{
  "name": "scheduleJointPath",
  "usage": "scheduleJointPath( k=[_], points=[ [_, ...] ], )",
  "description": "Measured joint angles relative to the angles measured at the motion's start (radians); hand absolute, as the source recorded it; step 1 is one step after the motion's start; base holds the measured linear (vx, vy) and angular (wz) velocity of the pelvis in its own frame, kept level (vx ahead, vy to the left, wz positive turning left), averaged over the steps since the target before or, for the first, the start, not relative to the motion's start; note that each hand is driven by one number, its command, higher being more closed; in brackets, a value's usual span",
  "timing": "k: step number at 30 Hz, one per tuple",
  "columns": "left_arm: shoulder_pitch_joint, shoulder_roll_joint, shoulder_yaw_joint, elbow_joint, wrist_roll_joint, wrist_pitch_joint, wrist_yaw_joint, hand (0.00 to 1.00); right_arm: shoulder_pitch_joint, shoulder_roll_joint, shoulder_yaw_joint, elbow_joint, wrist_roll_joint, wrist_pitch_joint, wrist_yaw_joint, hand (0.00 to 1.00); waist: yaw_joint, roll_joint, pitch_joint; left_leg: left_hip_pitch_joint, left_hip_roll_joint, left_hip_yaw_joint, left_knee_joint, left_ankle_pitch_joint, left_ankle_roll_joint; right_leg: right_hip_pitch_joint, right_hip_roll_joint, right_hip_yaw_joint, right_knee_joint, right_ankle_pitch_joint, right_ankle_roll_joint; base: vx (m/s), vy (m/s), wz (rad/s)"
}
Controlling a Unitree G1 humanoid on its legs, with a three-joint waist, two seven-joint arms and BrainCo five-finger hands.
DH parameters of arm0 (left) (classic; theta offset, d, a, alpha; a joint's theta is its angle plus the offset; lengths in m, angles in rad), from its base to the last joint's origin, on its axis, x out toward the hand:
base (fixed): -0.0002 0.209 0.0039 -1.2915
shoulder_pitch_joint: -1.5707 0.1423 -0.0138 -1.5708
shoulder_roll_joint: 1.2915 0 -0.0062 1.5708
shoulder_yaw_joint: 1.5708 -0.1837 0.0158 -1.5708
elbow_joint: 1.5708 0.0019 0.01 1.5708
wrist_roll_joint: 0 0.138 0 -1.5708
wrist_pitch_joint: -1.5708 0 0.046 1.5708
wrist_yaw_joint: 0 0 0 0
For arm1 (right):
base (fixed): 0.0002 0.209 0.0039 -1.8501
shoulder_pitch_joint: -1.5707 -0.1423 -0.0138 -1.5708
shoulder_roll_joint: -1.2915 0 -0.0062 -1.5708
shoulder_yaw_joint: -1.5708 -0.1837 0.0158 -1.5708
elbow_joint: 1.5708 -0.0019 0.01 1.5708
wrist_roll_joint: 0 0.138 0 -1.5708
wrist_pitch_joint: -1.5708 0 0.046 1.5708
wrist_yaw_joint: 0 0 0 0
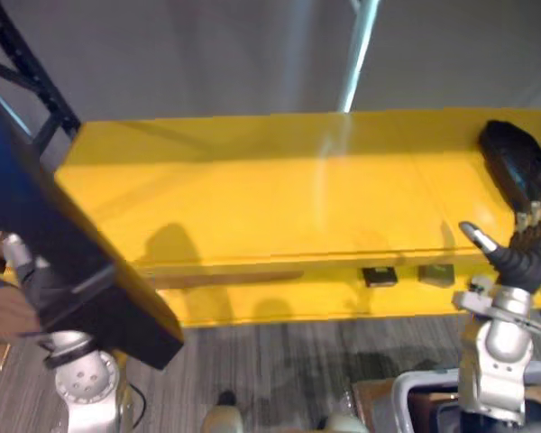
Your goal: Walk over and take plastic housings, then place them on the shelf
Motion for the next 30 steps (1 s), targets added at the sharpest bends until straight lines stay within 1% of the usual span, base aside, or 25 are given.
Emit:
scheduleJointPath(
  k=[2, 3, 4, 6, 7, 8, 9, 10, 12, 13, 14, 15, 16, 17, 18, 20, 21, 23, 24, 25, 27, 29, 30],
  points=[
    [-0.082, 0.022, -0.052, 0.061, 0.001, 0.05, 0.004, 1.0, 0.013, 0.0, 0.002, -0.001, 0.017, -0.001, 0.009, 0.0, -0.021, 0.005, 0.004, 0.002, -0.002, 0.024, -0.002, 0.001, 0.001, -0.014, -0.001, 0.025, 0.0, 0.0, 0.0, -0.07, 0.017, -0.43],
    [-0.136, 0.036, -0.075, 0.104, 0.028, 0.082, 0.011, 1.0, 0.021, 0.0, 0.009, -0.002, 0.036, -0.001, 0.022, 0.0, -0.035, 0.007, 0.011, 0.002, -0.004, 0.044, -0.004, 0.002, 0.003, -0.024, 0.0, 0.046, 0.0, 0.0, 0.0, -0.06, 0.019, -0.39],
    [-0.162, 0.039, -0.083, 0.125, 0.038, 0.1, 0.013, 1.0, 0.025, 0.001, 0.011, -0.003, 0.036, -0.001, 0.026, 0.0, -0.044, 0.008, 0.012, 0.003, -0.006, 0.055, -0.007, 0.003, 0.004, -0.031, 0.0, 0.053, 0.0, 0.0, 0.0, -0.08, 0.019, -0.39],
    [-0.267, 0.073, -0.127, 0.233, 0.076, 0.181, 0.044, 1.0, 0.062, 0.0, 0.025, -0.043, 0.035, -0.003, 0.047, 0.0, -0.084, 0.017, 0.023, 0.017, -0.007, 0.081, -0.017, 0.007, 0.006, -0.036, 0.001, 0.079, 0.0, 0.001, 0.002, -0.07, 0.005, -0.34],
    [-0.291, 0.085, -0.134, 0.259, 0.082, 0.208, 0.052, 1.0, 0.067, 0.0, 0.033, -0.047, 0.036, -0.007, 0.057, 0.0, -0.089, 0.018, 0.023, 0.022, -0.008, 0.096, -0.023, 0.008, 0.006, -0.039, 0.001, 0.093, 0.0, 0.001, 0.002, -0.04, 0.017, -0.5],
    [-0.344, 0.112, -0.151, 0.315, 0.099, 0.259, 0.072, 1.0, 0.079, -0.002, 0.048, -0.051, 0.039, -0.018, 0.074, 0.0, -0.1, 0.02, 0.025, 0.035, -0.009, 0.12, -0.032, 0.01, 0.006, -0.044, 0.005, 0.119, 0.0, 0.002, 0.003, -0.03, 0.024, -0.45],
    [-0.397, 0.128, -0.162, 0.37, 0.108, 0.311, 0.09, 1.0, 0.093, -0.002, 0.063, -0.061, 0.054, -0.021, 0.097, 0.0, -0.122, 0.025, 0.027, 0.036, -0.009, 0.126, -0.032, 0.01, 0.006, -0.047, 0.006, 0.127, 0.0, 0.003, 0.005, -0.05, 0.021, -0.36],
    [-0.422, 0.136, -0.168, 0.398, 0.108, 0.339, 0.099, 1.0, 0.101, -0.003, 0.07, -0.066, 0.056, -0.021, 0.108, 0.0, -0.133, 0.027, 0.029, 0.037, -0.01, 0.133, -0.032, 0.011, 0.007, -0.05, 0.007, 0.131, 0.0, 0.003, 0.006, -0.04, 0.007, -0.25],
    [-0.528, 0.165, -0.192, 0.531, 0.107, 0.43, 0.135, 1.0, 0.126, -0.005, 0.12, -0.075, 0.067, -0.02, 0.155, 0.0, -0.158, 0.037, 0.036, 0.038, -0.011, 0.162, -0.032, 0.011, 0.007, -0.07, 0.014, 0.163, 0.004, 0.007, 0.012, -0.03, 0.001, -0.33],
    [-0.554, 0.171, -0.199, 0.568, 0.106, 0.453, 0.142, 1.0, 0.134, -0.005, 0.14, -0.075, 0.081, -0.02, 0.171, 0.0, -0.166, 0.039, 0.037, 0.038, -0.011, 0.166, -0.033, 0.012, 0.008, -0.074, 0.015, 0.167, 0.005, 0.007, 0.013, -0.02, -0.002, -0.27],
    [-0.611, 0.187, -0.226, 0.646, 0.101, 0.498, 0.163, 1.0, 0.153, -0.005, 0.183, -0.075, 0.11, -0.02, 0.201, 0.0, -0.178, 0.043, 0.039, 0.041, -0.012, 0.175, -0.035, 0.012, 0.008, -0.081, 0.017, 0.179, 0.013, 0.007, 0.013, -0.01, 0.003, -0.16],
    [-0.637, 0.19, -0.236, 0.681, 0.1, 0.52, 0.169, 1.0, 0.163, -0.005, 0.204, -0.075, 0.116, -0.019, 0.218, 0.0, -0.186, 0.045, 0.043, 0.045, -0.013, 0.178, -0.037, 0.013, 0.009, -0.081, 0.017, 0.182, 0.015, 0.007, 0.013, 0.0, 0.004, -0.21],
    [-0.684, 0.191, -0.249, 0.741, 0.094, 0.562, 0.19, 1.0, 0.177, -0.005, 0.247, -0.076, 0.116, -0.014, 0.246, 0.0, -0.2, 0.049, 0.056, 0.061, -0.016, 0.191, -0.048, 0.017, 0.01, -0.082, 0.017, 0.19, 0.023, 0.007, 0.013, -0.01, 0.006, -0.25],
    [-0.732, 0.192, -0.264, 0.799, 0.094, 0.591, 0.215, 1.0, 0.191, -0.006, 0.295, -0.076, 0.117, -0.01, 0.266, 0.0, -0.21, 0.055, 0.07, 0.072, -0.019, 0.203, -0.057, 0.019, 0.01, -0.084, 0.018, 0.207, 0.026, 0.007, 0.013, -0.01, 0.011, -0.26],
    [-0.752, 0.192, -0.268, 0.823, 0.093, 0.606, 0.229, 1.0, 0.197, -0.006, 0.32, -0.076, 0.117, -0.007, 0.275, 0.0, -0.217, 0.058, 0.074, 0.071, -0.021, 0.206, -0.063, 0.022, 0.011, -0.089, 0.017, 0.21, 0.026, 0.007, 0.014, -0.03, 0.012, -0.24],
    [-0.833, 0.192, -0.269, 0.898, 0.053, 0.653, 0.3, 1.0, 0.222, -0.004, 0.401, -0.077, 0.117, 0.015, 0.296, 0.0, -0.242, 0.071, 0.092, 0.068, -0.029, 0.226, -0.074, 0.028, 0.015, -0.118, 0.015, 0.23, 0.045, 0.006, 0.015, -0.02, 0.007, -0.19],
    [-0.851, 0.192, -0.269, 0.91, 0.056, 0.67, 0.321, 1.0, 0.229, -0.004, 0.413, -0.078, 0.117, 0.023, 0.3, 0.0, -0.248, 0.073, 0.097, 0.068, -0.03, 0.229, -0.075, 0.028, 0.016, -0.123, 0.015, 0.234, 0.049, 0.006, 0.016, -0.01, 0.002, -0.15],
    [-0.919, 0.194, -0.266, 0.949, 0.058, 0.734, 0.378, 1.0, 0.255, -0.005, 0.455, -0.089, 0.118, 0.036, 0.299, 0.0, -0.267, 0.077, 0.111, 0.067, -0.033, 0.247, -0.082, 0.032, 0.018, -0.145, 0.016, 0.245, 0.071, 0.004, 0.017, -0.01, -0.006, -0.14],
    [-0.93, 0.197, -0.266, 0.956, 0.059, 0.75, 0.389, 1.0, 0.255, -0.006, 0.469, -0.095, 0.119, 0.04, 0.298, 0.0, -0.269, 0.077, 0.111, 0.066, -0.034, 0.253, -0.084, 0.033, 0.018, -0.153, 0.016, 0.25, 0.077, 0.003, 0.018, -0.01, -0.013, -0.24],
    [-0.954, 0.211, -0.266, 0.974, 0.064, 0.789, 0.407, 1.0, 0.258, -0.008, 0.493, -0.122, 0.119, 0.047, 0.297, 0.0, -0.278, 0.076, 0.112, 0.059, -0.034, 0.267, -0.084, 0.033, 0.018, -0.174, 0.016, 0.266, 0.09, -0.001, 0.021, -0.01, -0.004, -0.24],
    [-0.999, 0.222, -0.263, 1.013, 0.07, 0.842, 0.42, 1.0, 0.265, -0.01, 0.532, -0.175, 0.118, 0.049, 0.279, 0.0, -0.285, 0.075, 0.129, 0.05, -0.035, 0.281, -0.08, 0.033, 0.018, -0.191, 0.011, 0.276, 0.095, -0.002, 0.022, -0.01, 0.004, -0.17],
    [-1.025, 0.225, -0.259, 1.035, 0.105, 0.883, 0.426, 1.0, 0.277, -0.019, 0.565, -0.205, 0.114, 0.053, 0.251, 0.0, -0.292, 0.071, 0.147, 0.032, -0.036, 0.287, -0.068, 0.032, 0.018, -0.208, 0.007, 0.276, 0.109, -0.003, 0.023, -0.04, -0.002, 0.03],
    [-1.03, 0.229, -0.258, 1.041, 0.12, 0.896, 0.426, 1.0, 0.277, -0.025, 0.58, -0.207, 0.114, 0.056, 0.238, 0.0, -0.294, 0.07, 0.15, 0.019, -0.035, 0.304, -0.06, 0.031, 0.02, -0.219, 0.004, 0.276, 0.11, -0.003, 0.024, -0.05, -0.002, 0.05]
  ],
)
